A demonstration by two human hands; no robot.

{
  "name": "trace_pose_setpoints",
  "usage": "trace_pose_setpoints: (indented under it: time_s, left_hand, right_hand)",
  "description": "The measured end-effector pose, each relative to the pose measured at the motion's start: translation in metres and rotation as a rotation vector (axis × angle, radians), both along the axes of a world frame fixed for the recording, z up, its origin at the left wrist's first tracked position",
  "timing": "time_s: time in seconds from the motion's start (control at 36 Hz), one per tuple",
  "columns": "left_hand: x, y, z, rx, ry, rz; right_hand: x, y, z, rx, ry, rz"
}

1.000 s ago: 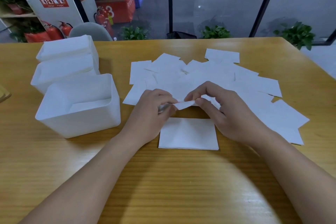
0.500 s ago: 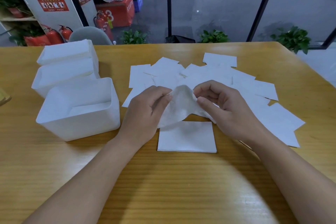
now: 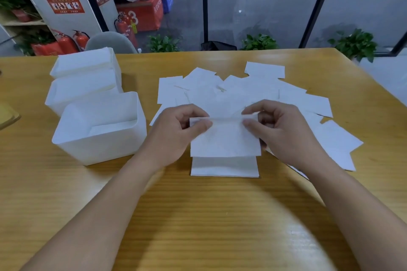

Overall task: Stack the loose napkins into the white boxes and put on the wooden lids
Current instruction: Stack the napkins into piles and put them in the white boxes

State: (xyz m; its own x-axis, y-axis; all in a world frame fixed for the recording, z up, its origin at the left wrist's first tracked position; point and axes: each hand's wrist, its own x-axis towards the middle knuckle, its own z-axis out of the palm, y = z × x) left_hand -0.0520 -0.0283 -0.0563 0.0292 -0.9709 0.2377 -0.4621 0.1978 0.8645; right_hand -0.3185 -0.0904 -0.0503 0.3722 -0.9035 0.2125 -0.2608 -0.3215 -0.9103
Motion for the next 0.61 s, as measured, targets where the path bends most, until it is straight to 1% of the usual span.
trace_pose_setpoints:
  time_s: [0.08, 0.17, 0.28, 0.44, 0.56, 0.61]
  left_hand:
    - [0.002, 0.006, -0.009, 0.127, -0.126, -0.004]
    - [0.000, 0.010, -0.017, 0.166, -0.277, 0.039]
    - [-0.002, 0.010, -0.019, 0.159, -0.315, 0.077]
    - [-0.002, 0.010, -0.022, 0.157, -0.408, 0.090]
    - [-0.002, 0.011, -0.020, 0.156, -0.400, 0.093]
    - [-0.001, 0.010, -0.019, 0.149, -0.409, 0.102]
  right_hand:
    - [-0.007, 0.005, -0.013, 0.056, 0.128, -0.037]
    - [-0.006, 0.010, -0.021, 0.036, 0.244, -0.006]
    - [-0.003, 0.009, -0.027, -0.037, 0.346, -0.025]
    - [0.000, 0.011, -0.029, -0.078, 0.449, -0.041]
    - [-0.001, 0.013, -0.028, -0.133, 0.496, -0.057]
    - [-0.002, 0.012, -0.027, -0.205, 0.516, -0.087]
